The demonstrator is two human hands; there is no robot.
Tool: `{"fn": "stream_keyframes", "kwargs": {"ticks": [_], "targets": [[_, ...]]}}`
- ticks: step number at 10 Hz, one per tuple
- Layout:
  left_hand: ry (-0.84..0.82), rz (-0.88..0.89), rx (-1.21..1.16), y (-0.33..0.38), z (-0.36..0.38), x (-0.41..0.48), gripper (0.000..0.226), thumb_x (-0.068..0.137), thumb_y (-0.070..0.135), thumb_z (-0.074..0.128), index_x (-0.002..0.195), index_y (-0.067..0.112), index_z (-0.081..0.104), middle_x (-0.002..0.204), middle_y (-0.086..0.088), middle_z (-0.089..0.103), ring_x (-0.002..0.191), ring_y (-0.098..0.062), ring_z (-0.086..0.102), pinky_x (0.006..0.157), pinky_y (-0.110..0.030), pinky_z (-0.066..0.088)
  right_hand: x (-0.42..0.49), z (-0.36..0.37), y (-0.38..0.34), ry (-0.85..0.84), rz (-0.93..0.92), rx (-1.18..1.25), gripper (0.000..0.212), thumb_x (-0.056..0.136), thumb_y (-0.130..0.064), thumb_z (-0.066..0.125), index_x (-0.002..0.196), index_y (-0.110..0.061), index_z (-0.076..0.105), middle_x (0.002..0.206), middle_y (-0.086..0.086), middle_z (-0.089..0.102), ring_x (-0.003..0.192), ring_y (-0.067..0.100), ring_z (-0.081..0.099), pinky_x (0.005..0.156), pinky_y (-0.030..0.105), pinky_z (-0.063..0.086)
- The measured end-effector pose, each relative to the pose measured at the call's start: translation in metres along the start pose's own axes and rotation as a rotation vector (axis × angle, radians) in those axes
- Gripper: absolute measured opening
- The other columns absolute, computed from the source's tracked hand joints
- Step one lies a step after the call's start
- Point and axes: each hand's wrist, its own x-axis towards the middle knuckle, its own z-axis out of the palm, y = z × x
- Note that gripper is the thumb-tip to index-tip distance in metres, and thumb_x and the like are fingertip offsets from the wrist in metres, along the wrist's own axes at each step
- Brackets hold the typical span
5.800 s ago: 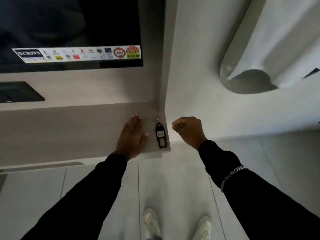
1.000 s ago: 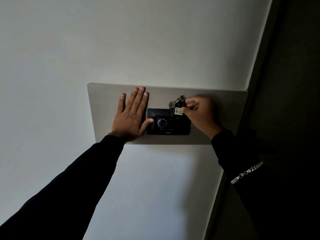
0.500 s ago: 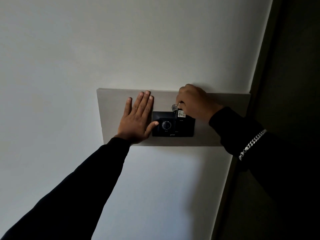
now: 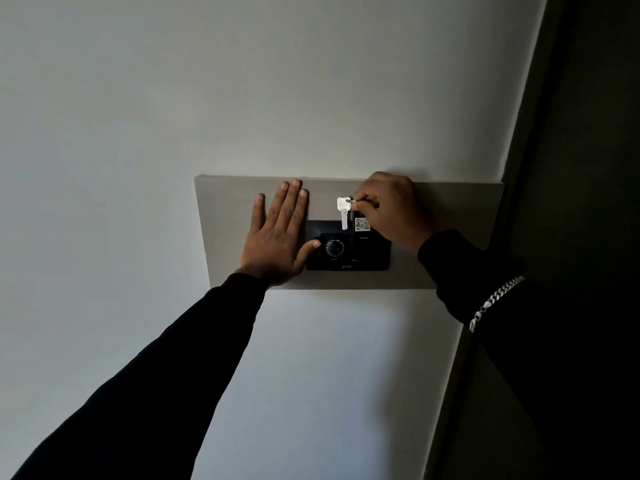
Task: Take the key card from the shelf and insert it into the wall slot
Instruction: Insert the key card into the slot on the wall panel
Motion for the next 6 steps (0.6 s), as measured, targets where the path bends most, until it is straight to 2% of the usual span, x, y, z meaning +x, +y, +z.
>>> {"fn": "stream_keyframes", "kwargs": {"ticks": [4,6], "targets": [[-0.055,-0.008,-0.009,0.003,-0.009,0.0,0.083,0.096,0.062,0.022,0.157,0.008,0.005,0.168,-0.013,0.006,0.156,-0.026,0.0,0.125,-0.058,0.009,-0.02,0.005,-0.002,0.005,0.009,-0.057,0.006,0.076,-0.009,0.069,0.072,-0.005,0.069,0.078,0.011,0.068,0.073,0.031,0.06,0.063,0.04,0.049],[-0.063,-0.008,-0.147,0.006,-0.031,0.003,0.076,0.096,0.051,0.03,0.156,0.006,0.016,0.167,-0.015,0.011,0.155,-0.03,0.007,0.124,-0.058,0.014,-0.028,-0.005,-0.004,-0.019,0.042,0.054,0.023,0.074,-0.013,0.07,0.097,-0.012,0.072,0.092,0.008,0.075,0.085,0.025,0.068,0.078,0.04,0.056]]}}
